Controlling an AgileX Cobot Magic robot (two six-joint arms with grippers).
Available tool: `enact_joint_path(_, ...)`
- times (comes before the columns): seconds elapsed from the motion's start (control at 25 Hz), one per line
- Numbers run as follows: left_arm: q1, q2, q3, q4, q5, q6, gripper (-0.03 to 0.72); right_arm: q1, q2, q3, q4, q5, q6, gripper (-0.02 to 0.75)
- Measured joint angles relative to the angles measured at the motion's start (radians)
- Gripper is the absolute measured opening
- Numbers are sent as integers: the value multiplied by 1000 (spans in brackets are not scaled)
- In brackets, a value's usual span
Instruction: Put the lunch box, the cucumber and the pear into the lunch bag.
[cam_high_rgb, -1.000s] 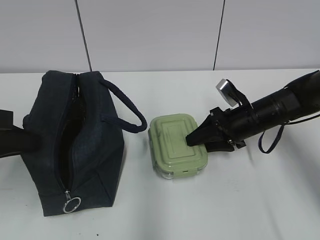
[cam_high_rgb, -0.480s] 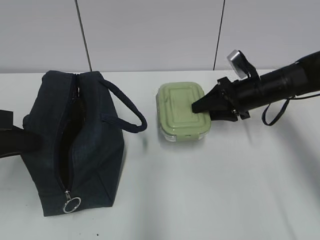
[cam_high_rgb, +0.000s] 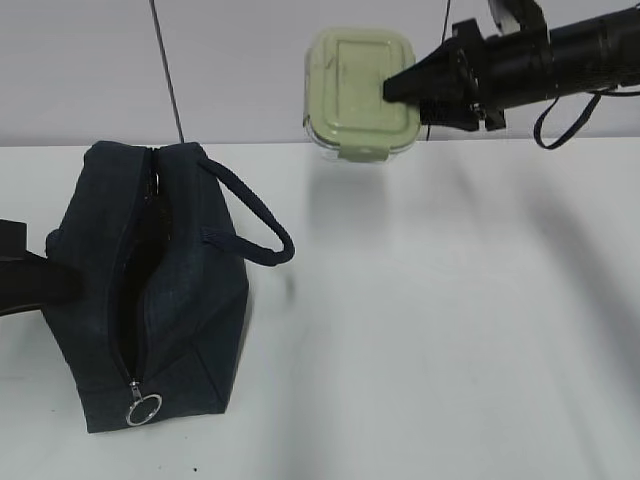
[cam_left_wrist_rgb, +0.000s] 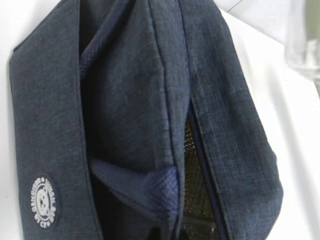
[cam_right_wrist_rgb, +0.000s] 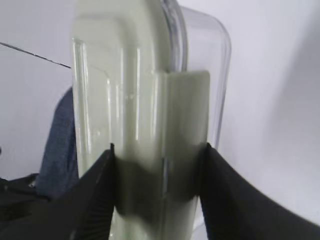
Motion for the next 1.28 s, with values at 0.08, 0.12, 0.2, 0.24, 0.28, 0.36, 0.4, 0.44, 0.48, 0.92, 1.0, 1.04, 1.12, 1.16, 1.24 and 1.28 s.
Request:
enact_joint_path(0.08, 0, 0, 0, 0, 0, 0, -15, 8, -25, -15, 21, 8, 18, 368)
enact_joint_path(0.12, 0, 0, 0, 0, 0, 0, -15, 17, -33, -20, 31, 8, 28, 368)
enact_joint_path(0.2, 0, 0, 0, 0, 0, 0, -15, 44, -51, -24, 53, 9, 34, 368)
enact_joint_path(0.24, 0, 0, 0, 0, 0, 0, -15, 63, -58, -24, 56, 9, 36, 368)
enact_joint_path(0.28, 0, 0, 0, 0, 0, 0, -15, 86, -63, -24, 61, 12, 38, 368)
enact_joint_path(0.36, 0, 0, 0, 0, 0, 0, -15, 135, -69, -24, 61, 16, 38, 368)
enact_joint_path(0.4, 0, 0, 0, 0, 0, 0, -15, 165, -71, -24, 61, 18, 38, 368)
enact_joint_path(0.44, 0, 0, 0, 0, 0, 0, -15, 191, -73, -24, 61, 18, 38, 368)
enact_joint_path(0.48, 0, 0, 0, 0, 0, 0, -15, 224, -73, -24, 63, 18, 38, 368)
enact_joint_path(0.92, 0, 0, 0, 0, 0, 0, -15, 491, -71, -24, 100, -57, 14, 368)
enact_joint_path(1.0, 0, 0, 0, 0, -1, 0, -15, 493, -58, -24, 111, -79, 12, 368)
enact_joint_path(1.04, 0, 0, 0, 0, -1, 0, -15, 493, -45, -24, 112, -89, 12, 368)
enact_joint_path(1.12, 0, 0, 0, 0, -1, 0, -15, 491, -18, -24, 114, -107, 12, 368)
enact_joint_path(1.16, 0, 0, 0, 0, -1, 0, -15, 491, 1, -24, 114, -114, 12, 368)
enact_joint_path(1.24, 0, 1, 0, 4, -5, 0, -15, 491, 36, -24, 117, -117, 12, 368)
enact_joint_path(1.28, 1, 1, 0, 8, -6, 0, -15, 491, 51, -24, 118, -117, 12, 368)
